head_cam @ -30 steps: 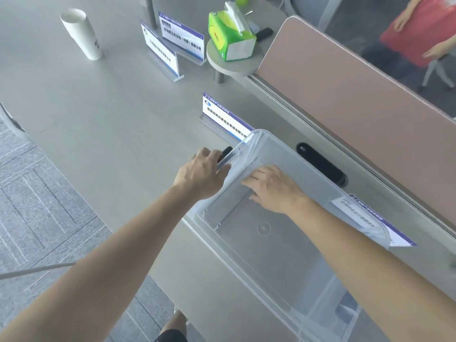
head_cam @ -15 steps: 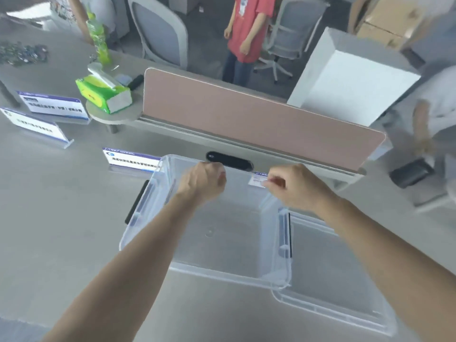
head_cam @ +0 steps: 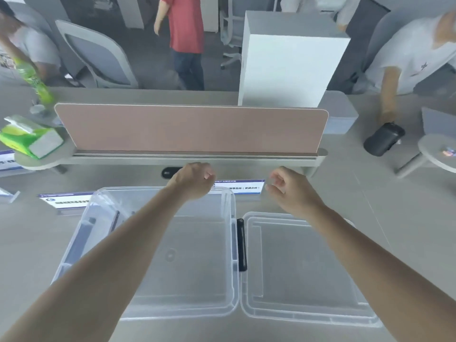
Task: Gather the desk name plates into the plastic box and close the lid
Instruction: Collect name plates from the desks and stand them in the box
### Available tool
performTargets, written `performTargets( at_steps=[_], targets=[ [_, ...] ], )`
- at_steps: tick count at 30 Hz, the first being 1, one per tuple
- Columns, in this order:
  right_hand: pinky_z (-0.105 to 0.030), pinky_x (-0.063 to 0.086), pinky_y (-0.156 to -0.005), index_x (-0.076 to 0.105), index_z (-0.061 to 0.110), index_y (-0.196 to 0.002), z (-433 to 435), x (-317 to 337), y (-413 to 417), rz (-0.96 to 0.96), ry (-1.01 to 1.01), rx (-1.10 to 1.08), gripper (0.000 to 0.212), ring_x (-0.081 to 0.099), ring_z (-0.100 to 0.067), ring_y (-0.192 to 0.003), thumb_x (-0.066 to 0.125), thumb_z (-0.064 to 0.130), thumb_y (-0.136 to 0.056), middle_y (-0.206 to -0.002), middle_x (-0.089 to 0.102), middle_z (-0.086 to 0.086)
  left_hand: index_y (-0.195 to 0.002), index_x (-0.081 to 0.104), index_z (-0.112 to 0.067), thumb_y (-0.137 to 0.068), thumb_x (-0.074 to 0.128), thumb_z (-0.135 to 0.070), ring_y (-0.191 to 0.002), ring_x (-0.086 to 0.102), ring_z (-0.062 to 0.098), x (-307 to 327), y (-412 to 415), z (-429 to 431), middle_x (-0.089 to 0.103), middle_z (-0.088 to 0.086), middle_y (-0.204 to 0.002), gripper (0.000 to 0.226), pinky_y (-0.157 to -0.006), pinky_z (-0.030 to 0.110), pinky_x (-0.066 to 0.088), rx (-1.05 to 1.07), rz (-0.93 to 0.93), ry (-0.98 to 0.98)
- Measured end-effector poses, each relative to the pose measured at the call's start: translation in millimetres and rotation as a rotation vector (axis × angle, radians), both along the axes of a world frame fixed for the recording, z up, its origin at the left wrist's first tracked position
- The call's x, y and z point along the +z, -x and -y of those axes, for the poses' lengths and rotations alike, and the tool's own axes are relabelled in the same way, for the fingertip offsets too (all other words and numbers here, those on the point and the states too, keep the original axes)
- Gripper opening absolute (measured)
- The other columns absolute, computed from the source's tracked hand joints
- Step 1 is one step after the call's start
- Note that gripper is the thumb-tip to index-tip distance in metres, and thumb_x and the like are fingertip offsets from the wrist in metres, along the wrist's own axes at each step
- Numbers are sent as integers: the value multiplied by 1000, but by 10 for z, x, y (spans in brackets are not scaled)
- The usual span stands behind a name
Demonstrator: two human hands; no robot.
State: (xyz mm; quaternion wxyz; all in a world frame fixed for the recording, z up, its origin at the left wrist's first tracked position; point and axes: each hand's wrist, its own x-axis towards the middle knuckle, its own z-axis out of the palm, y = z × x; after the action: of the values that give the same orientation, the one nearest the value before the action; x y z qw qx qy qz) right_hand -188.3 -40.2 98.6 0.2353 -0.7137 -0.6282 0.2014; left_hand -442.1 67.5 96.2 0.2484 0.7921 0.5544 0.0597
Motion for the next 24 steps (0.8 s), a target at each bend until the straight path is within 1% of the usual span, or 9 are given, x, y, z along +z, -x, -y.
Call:
performTargets(
  at_steps=[2,5,9,10,12,16,18,21,24],
  targets=[
    [-37,52,-78,58,17,-103,-160,-113,-140,5,13,24,17,61,-20,-93,63,27,-90,-99,62,3,-107,65,-31,-93,44,-36,-95,60,13,-83,-155,-93,67,-13,-109,26,-63,23,40,51,36,59],
    [-36,50,-82,57,17,-112,-403,-322,-288,48,82,73,25,59,-22,-100,61,31,-92,-107,57,2,-109,64,-28,-95,44,-37,-91,55,15,-199,-357,-265,63,-8,-107,26,-60,25,36,25,-90,90],
    [-37,45,-94,51,17,-129,-706,-635,-400,136,190,148,41,50,-25,-116,57,39,-94,-127,50,-5,-85,54,-32,-92,43,-42,-91,52,20,-365,-614,-558,64,-1,-107,17,-66,31,39,-99,-329,137],
    [-38,44,-95,50,17,-130,-779,-708,-415,158,204,162,42,49,-27,-118,56,39,-95,-129,49,-6,-89,58,-34,-91,44,-42,-96,55,19,-412,-679,-627,66,-5,-111,17,-71,31,44,-110,-344,173],
    [-41,43,-97,44,16,-136,-910,-841,-428,188,242,192,46,45,-30,-122,53,38,-96,-134,46,-8,-115,63,-32,-91,50,-39,-112,56,18,-493,-786,-728,63,-10,-122,28,-90,32,47,-112,-375,246],
    [-45,44,-97,30,20,-147,-1150,-1091,-450,220,307,281,54,39,-32,-128,47,37,-99,-144,41,-8,-139,49,-32,-85,63,-44,-128,48,22,-728,-910,-892,51,-4,-142,57,-104,37,41,-44,-474,338],
    [-44,45,-92,31,20,-146,-1222,-1208,-460,267,302,303,54,40,-33,-127,48,38,-99,-141,43,-8,-142,45,-33,-82,65,-46,-131,46,24,-810,-935,-949,47,-3,-145,65,-107,39,39,-26,-540,400],
    [-40,45,-78,41,15,-135,-1277,-1330,-431,435,222,348,43,51,-34,-115,53,33,-97,-128,51,-10,-140,47,-38,-81,65,-49,-127,49,25,-909,-971,-1019,51,-2,-141,63,-106,40,41,-12,-597,478],
    [-35,37,-67,49,13,-122,-1311,-1449,-381,417,227,394,27,60,-35,-104,52,23,-98,-119,56,-9,-135,54,-32,-86,55,-50,-119,53,25,-1066,-1015,-1050,57,0,-134,52,-96,34,44,-57,-632,480]
  ],
)
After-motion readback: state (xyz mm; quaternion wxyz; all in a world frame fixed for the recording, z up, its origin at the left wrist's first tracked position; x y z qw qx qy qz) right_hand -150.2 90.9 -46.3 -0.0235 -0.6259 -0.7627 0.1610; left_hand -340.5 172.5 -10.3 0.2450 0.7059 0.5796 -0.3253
